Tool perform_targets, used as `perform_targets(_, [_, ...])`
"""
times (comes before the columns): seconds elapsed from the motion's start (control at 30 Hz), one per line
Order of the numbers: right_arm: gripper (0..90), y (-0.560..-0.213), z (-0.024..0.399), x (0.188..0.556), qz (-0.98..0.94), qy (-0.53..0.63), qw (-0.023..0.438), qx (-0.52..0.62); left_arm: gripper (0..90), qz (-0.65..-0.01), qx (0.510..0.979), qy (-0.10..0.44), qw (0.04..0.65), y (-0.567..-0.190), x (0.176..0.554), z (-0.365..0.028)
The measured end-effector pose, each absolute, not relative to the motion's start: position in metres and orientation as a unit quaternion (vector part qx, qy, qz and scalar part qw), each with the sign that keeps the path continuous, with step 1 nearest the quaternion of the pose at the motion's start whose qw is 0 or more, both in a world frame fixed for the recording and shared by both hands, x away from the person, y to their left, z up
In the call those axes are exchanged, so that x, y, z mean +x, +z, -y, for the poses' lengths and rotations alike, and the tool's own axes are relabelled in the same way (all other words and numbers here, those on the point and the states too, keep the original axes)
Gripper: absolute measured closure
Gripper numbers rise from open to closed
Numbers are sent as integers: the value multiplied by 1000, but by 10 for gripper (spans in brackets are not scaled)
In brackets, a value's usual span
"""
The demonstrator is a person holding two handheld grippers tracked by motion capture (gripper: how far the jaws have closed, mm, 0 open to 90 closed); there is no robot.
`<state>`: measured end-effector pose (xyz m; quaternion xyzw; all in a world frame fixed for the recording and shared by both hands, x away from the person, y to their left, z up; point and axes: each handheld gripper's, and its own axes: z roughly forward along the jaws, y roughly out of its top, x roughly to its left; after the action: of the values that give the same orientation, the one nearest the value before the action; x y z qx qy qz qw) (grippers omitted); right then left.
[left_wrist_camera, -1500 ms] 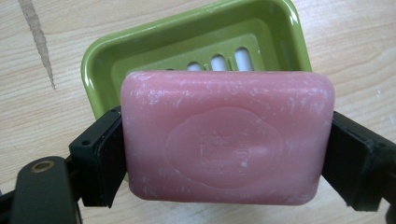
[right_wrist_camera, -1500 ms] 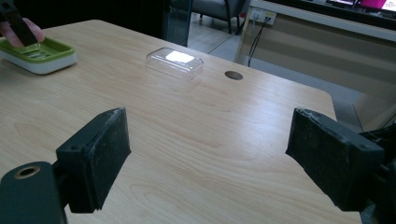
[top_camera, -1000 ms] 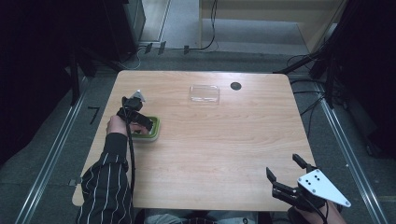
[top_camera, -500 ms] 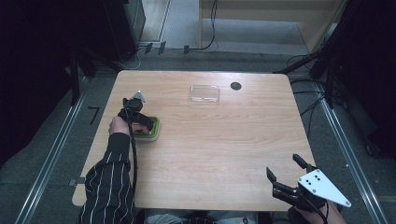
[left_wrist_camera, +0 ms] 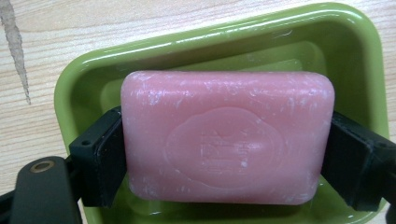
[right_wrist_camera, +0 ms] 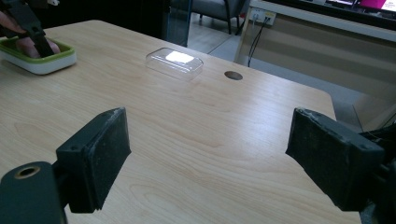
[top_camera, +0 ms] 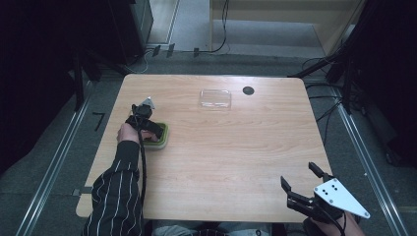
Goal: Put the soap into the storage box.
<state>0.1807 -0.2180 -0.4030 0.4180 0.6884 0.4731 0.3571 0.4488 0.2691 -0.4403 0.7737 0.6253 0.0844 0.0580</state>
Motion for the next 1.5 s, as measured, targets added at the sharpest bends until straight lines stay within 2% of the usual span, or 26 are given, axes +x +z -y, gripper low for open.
perform_targets(0.77, [136, -403, 219, 180, -687, 476, 357, 417, 131, -625, 774, 88, 45, -439, 448, -270])
perform_targets(1.13, [136, -403, 217, 182, -688, 479, 357, 413, 69, -623, 775, 98, 45, -429, 443, -271])
perform_targets(1.5, [136, -403, 217, 183, -687, 480, 356, 413, 50, -616, 780, 105, 37, -419, 433, -268])
